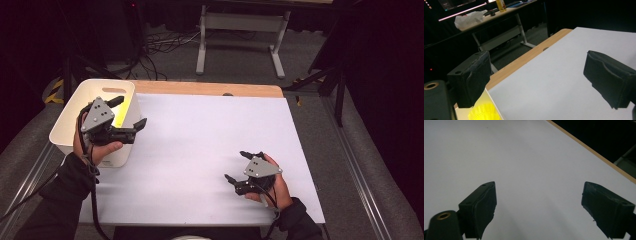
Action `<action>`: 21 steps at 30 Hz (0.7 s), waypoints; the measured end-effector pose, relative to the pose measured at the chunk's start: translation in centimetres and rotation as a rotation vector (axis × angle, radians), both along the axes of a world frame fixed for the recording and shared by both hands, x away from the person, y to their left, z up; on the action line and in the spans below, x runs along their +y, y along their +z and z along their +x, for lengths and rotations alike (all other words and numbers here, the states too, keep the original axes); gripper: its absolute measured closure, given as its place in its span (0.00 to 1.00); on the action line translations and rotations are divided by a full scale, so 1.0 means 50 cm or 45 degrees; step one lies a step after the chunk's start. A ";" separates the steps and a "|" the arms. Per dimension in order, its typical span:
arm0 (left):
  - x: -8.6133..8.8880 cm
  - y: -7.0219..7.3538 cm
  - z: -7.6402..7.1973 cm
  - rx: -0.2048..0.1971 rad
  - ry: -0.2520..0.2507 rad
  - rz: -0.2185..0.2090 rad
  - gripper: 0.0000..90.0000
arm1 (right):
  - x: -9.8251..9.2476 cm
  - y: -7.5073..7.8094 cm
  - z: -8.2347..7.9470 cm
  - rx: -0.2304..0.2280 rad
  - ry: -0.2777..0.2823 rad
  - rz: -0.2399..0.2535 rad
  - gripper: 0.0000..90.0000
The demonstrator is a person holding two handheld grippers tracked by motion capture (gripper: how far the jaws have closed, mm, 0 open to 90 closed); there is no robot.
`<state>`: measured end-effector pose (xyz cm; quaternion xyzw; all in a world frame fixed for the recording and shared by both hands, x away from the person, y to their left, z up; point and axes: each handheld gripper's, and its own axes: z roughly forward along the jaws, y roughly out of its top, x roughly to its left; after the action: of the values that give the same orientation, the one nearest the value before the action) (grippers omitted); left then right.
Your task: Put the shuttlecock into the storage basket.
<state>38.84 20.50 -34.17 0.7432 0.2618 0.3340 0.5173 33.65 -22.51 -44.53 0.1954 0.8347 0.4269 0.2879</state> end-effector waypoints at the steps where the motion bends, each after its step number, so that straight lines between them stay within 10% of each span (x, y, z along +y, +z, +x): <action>1: -0.003 -0.001 -0.002 -0.001 -0.003 0.001 0.10 | 0.000 0.000 0.000 0.001 0.000 0.002 0.15; 21: -0.039 -0.026 -0.024 0.008 -0.081 0.011 0.09 | -0.001 0.003 -0.003 -0.008 0.009 0.010 0.15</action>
<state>37.65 18.57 -35.45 0.7545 0.2380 0.3161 0.5236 33.52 -22.53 -44.36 0.1923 0.8327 0.4318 0.2883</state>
